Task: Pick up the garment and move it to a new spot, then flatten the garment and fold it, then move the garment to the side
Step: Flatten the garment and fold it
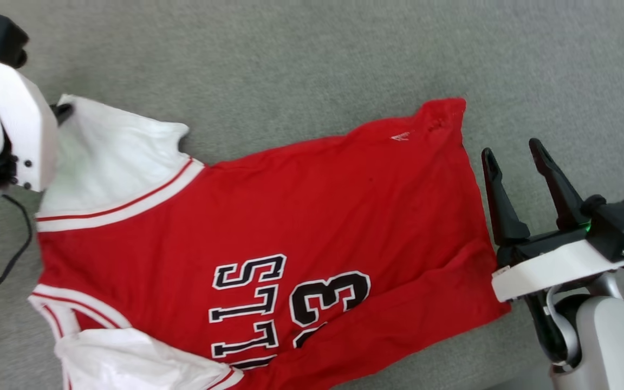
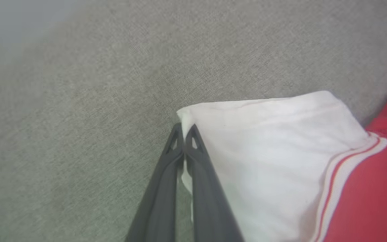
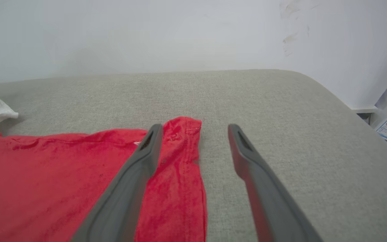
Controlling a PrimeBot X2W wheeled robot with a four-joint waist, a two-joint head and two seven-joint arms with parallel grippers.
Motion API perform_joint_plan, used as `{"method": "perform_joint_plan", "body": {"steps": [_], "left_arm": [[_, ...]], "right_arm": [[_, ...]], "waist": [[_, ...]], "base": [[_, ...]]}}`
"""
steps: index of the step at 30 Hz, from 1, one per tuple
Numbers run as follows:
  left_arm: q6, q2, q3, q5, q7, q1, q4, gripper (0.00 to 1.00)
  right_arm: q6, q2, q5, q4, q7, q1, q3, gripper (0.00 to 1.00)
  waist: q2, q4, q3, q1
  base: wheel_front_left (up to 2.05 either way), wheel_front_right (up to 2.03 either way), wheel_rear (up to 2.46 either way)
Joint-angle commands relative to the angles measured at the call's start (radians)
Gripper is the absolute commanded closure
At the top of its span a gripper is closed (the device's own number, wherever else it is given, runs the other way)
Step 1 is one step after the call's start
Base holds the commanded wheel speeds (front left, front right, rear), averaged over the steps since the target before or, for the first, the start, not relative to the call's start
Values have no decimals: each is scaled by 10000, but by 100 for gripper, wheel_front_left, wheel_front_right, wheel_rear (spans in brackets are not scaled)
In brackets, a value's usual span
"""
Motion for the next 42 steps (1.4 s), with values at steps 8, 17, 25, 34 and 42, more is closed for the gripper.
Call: {"method": "perform_joint_plan", "body": {"steps": [8,17,25,34,42], "left_arm": [[14,-36,-365,-120,-2083,529,-1468,100],[164,326,-313,-96,-3096,1409,-3753,100],[502,495,-448,255,-3625,2087,-5589,100],[650,265,-748,639,-3810,2293,-6446,100],[762,276,-855,800,-4011,2537,-6051,100]], "right_arm": [[-6,-1960,223,-113,3542,-524,511,0],[-9,-3843,1270,370,7578,-1972,756,0],[-7,-5141,1485,1749,9314,-3309,2018,0],[-6,-5506,1762,3133,9586,-3481,3225,0],[-10,-5460,1984,3978,9232,-3251,3641,100]], "waist": [[0,1255,-1239,0],[0,2487,-1347,0],[0,3542,-933,0],[0,4119,-596,0],[0,4092,-747,0]], "base": [[0,0,0],[0,0,0],[0,0,0],[0,0,0],[0,0,0]]}}
